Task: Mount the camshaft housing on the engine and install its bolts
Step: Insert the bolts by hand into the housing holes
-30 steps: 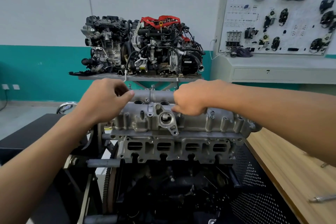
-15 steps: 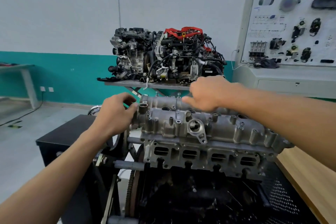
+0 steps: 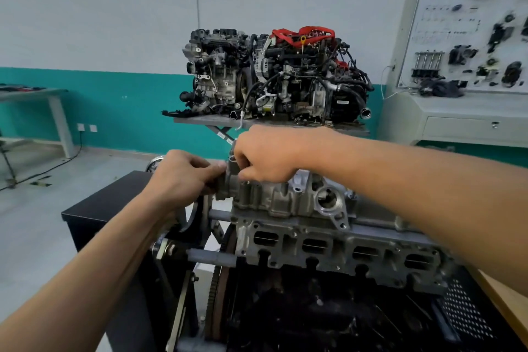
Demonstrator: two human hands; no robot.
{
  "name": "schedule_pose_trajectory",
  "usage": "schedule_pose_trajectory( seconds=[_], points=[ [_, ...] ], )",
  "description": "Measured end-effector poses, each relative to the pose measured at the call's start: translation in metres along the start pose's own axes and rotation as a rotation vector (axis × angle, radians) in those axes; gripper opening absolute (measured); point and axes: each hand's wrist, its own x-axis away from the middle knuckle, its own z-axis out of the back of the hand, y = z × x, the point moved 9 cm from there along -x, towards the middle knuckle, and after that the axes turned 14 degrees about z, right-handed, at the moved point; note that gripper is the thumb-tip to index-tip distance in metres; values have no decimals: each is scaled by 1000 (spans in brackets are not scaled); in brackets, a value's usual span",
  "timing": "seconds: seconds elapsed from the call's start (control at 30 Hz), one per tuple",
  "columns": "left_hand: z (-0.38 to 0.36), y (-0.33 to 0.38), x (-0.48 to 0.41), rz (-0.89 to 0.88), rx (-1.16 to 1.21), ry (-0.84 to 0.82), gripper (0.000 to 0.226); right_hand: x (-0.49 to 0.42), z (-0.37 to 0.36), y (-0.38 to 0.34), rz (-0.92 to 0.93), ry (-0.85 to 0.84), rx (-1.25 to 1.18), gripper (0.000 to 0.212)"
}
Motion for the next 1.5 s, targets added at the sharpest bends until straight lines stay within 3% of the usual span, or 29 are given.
schedule_pose_trajectory(
  seconds=[0.33,0.47,0.57,0.73,0.87,1.07,1.2,1.37,1.5],
  points=[
    [-3,-10,-4,64,120,7,27,-5,9,0,-103,19,91,53],
    [-3,-12,-6,69,163,12,27,-11,5,-14,-32,-128,171,30],
    [-3,-13,-5,70,163,15,24,-14,-5,-7,-100,-153,220,21],
    [-3,-10,-4,74,130,-9,26,-11,-4,5,-139,-105,122,48],
    [-2,-7,-2,80,105,-5,28,-16,-18,3,-72,-198,129,28],
    [-1,0,0,95,-90,-91,33,-7,-2,10,-140,-5,88,63],
    [10,7,6,122,-281,-176,34,-5,-8,3,-8,-34,45,28],
    [28,39,18,18,-405,-18,24,2,1,8,-143,48,16,53],
    [11,81,38,-155,-278,89,21,50,53,30,-205,267,-174,64]
  ],
)
